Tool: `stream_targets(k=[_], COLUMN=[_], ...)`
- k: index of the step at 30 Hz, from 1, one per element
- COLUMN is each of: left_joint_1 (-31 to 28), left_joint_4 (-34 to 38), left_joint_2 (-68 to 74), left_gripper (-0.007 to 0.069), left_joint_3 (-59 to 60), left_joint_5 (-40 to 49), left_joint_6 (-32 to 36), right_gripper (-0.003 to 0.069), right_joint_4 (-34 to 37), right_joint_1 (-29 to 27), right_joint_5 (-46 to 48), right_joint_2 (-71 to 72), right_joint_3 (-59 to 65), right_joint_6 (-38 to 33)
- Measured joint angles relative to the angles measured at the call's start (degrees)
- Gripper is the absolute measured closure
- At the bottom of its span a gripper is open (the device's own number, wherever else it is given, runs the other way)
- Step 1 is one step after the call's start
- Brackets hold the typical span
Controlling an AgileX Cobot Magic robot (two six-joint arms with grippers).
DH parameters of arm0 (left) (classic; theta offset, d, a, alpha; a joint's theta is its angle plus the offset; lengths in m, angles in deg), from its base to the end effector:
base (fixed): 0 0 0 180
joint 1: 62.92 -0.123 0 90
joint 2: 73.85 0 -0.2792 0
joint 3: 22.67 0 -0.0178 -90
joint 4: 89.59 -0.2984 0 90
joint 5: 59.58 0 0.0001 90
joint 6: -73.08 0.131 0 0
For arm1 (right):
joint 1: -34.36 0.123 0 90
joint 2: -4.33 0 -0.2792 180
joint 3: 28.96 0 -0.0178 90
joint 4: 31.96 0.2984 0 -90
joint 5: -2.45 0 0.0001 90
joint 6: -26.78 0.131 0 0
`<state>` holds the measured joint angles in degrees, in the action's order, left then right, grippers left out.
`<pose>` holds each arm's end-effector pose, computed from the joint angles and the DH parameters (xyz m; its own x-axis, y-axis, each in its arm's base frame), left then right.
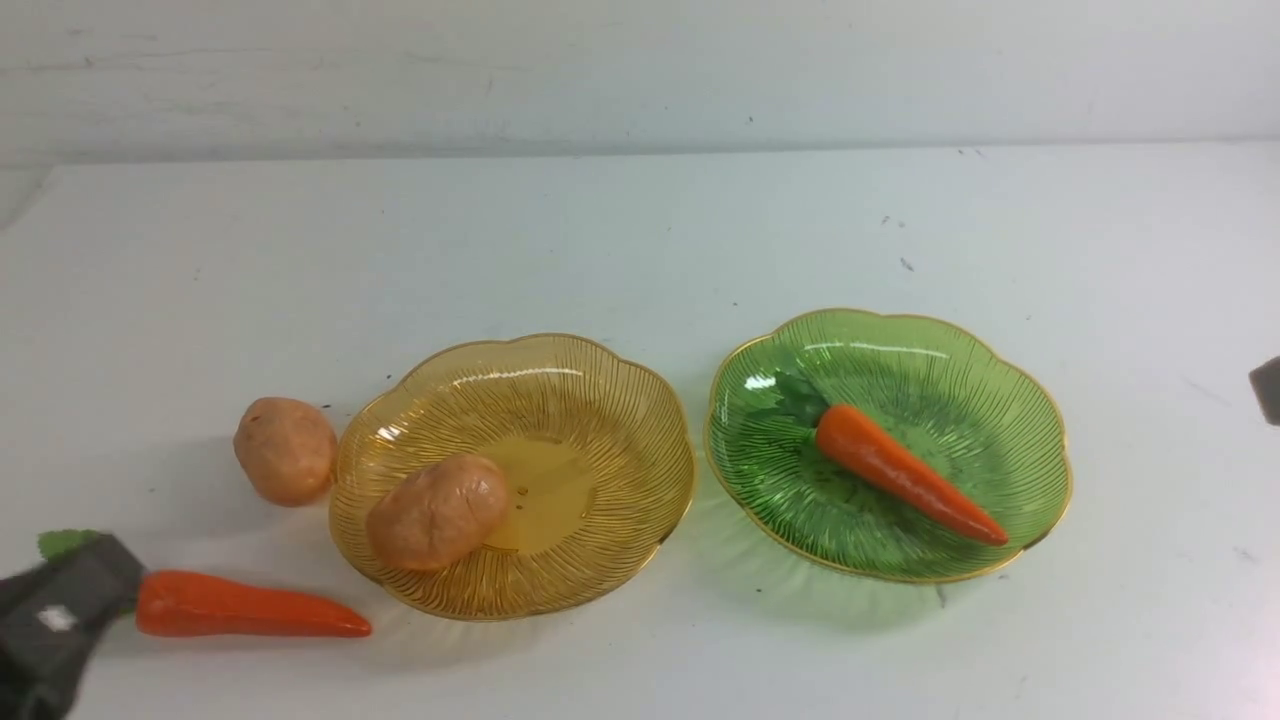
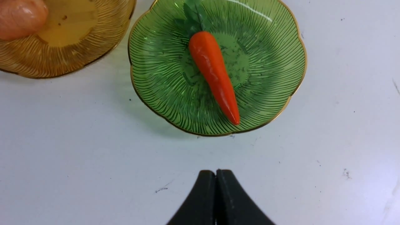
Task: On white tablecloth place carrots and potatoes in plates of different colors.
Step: 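Put the potatoes from the left side into the left plate with the left gripper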
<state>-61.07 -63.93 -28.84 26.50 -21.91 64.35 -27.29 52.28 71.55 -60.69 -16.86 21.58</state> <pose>0.1984 -0.0411 0.2369 -0.6641 -0.4544 -0.5938 -0.1044 0.8427 -0.5281 0.2269 0.0838 0.3514 -0.7674 -0.3127 -0.5598 -0.3951 0.9182 0.0288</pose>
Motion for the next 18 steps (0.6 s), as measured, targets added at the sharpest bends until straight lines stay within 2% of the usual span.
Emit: stream_targets(k=[3, 5, 12, 18], left_joint_1=[0.0, 0.0, 0.0, 0.0], left_joint_4=[-11.0, -17.4, -21.4, -22.2], left_joint_2=[18.3, 28.5, 42.8, 50.1], left_gripper=[0.0628, 0.0627, 0.0579, 0.0469], left_joint_3=[-10.6, -17.7, -28.8, -34.5], left_joint_5=[9.5, 11.2, 11.2, 8.6], left_joint_6=[1.3, 0.2, -1.4, -0.8], right_gripper=[0.0674, 0.0674, 0.0674, 0.0674], right_joint_4=[-0.3, -0.5, -0.7, -0.7], right_joint_1=[0.0, 0.0, 0.0, 0.0], right_joint_5=[0.1, 0.2, 0.5, 0.7], right_joint_2=[-0.1, -0.1, -0.1, -0.1], right_joint_3=[0.0, 0.0, 0.0, 0.0], right_joint_6=[0.0, 0.0, 0.0, 0.0])
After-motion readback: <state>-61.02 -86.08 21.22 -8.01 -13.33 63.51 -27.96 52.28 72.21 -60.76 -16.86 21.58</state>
